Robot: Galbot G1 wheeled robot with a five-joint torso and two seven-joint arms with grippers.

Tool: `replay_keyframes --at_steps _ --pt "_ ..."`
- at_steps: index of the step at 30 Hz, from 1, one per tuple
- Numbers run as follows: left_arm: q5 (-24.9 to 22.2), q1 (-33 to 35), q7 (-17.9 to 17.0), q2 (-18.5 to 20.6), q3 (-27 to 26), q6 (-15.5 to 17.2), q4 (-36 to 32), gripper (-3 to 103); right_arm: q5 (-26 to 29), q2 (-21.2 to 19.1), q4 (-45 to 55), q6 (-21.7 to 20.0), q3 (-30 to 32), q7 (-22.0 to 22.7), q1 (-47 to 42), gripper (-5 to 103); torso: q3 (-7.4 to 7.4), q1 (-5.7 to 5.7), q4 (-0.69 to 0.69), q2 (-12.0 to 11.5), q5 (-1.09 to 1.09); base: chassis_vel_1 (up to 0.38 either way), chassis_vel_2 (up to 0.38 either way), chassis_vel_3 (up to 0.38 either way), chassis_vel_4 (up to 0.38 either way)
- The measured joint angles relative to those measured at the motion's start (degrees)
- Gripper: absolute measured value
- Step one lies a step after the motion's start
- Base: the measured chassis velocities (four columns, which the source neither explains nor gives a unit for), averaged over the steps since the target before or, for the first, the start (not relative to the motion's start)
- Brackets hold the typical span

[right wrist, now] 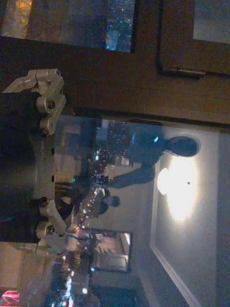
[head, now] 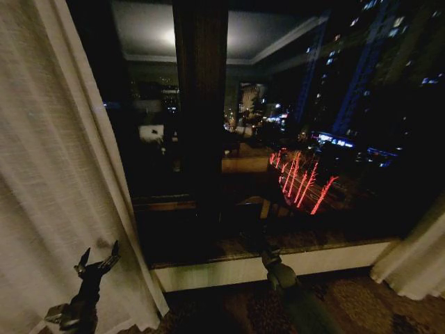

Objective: Open the curtains by pulling them apart, changing their state from closed to fully open.

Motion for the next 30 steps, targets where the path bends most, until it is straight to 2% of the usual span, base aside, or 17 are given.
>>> replay_keyframes --at_steps 30 --pt "0.0 0.0 0.0 0.0 0.0 0.0 0.0 100 0.0 0.0 0.0 0.0 0.0 0.0 0.0 100 0.0 0.0 0.0 0.0 0.0 0.0 0.0 0.0 0.0"
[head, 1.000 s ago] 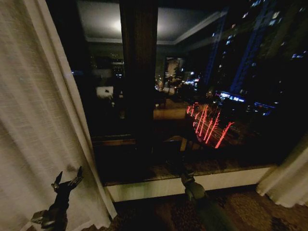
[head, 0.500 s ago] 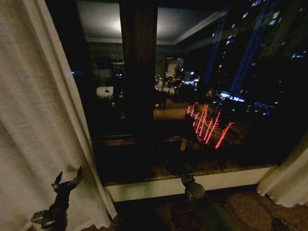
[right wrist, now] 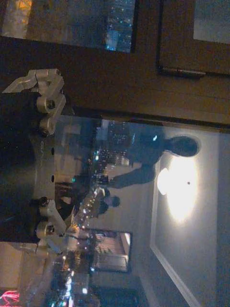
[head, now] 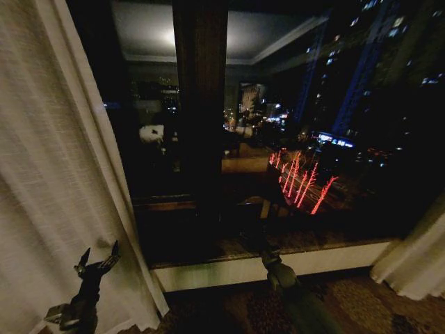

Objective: Open the curtains by pulling them apart, changing their state from closed to fully open.

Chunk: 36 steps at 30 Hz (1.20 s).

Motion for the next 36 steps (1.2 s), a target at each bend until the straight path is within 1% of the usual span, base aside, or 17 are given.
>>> replay_keyframes --at_steps 36 --pt "0.0 0.0 0.0 0.0 0.0 0.0 0.0 100 0.0 0.0 0.0 0.0 0.0 0.0 0.0 100 0.0 0.0 0.0 0.0 0.0 0.0 0.0 0.0 0.0"
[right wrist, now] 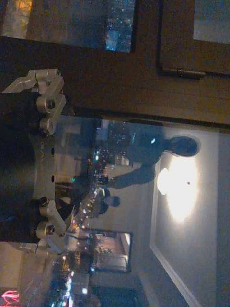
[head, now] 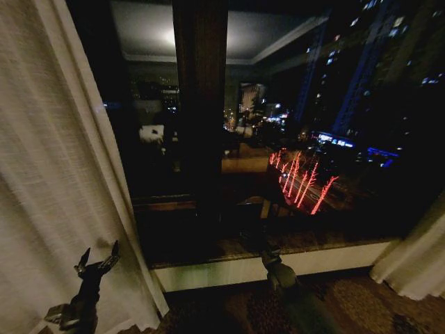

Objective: Open the curtains by pulling them apart, changing their state from closed to fully open.

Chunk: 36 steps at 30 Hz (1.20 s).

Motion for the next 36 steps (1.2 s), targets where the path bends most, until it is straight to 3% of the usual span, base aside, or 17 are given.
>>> replay_keyframes --at_steps 36 --pt "0.0 0.0 0.0 0.0 0.0 0.0 0.0 100 0.0 0.0 0.0 0.0 0.0 0.0 0.0 100 0.0 0.0 0.0 0.0 0.0 0.0 0.0 0.0 0.0"
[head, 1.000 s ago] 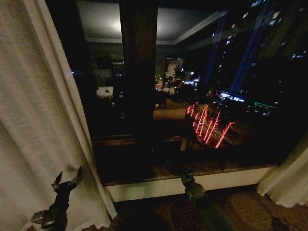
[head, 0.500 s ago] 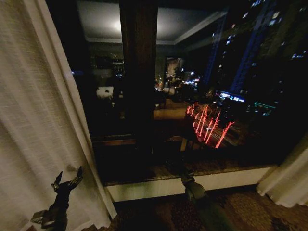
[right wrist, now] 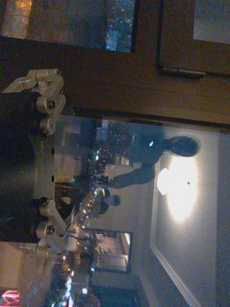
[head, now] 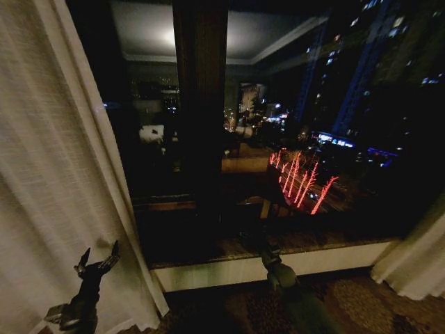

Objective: Open the curtains by pulling them apart, changing their state from closed to fully open.

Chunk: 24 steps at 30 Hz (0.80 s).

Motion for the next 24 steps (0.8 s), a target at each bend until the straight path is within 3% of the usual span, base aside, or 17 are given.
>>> replay_keyframes --at_steps 24 --pt "0.0 0.0 0.0 0.0 0.0 0.0 0.0 100 0.0 0.0 0.0 0.0 0.0 0.0 0.0 100 0.0 0.0 0.0 0.0 0.0 0.0 0.0 0.0 0.0"
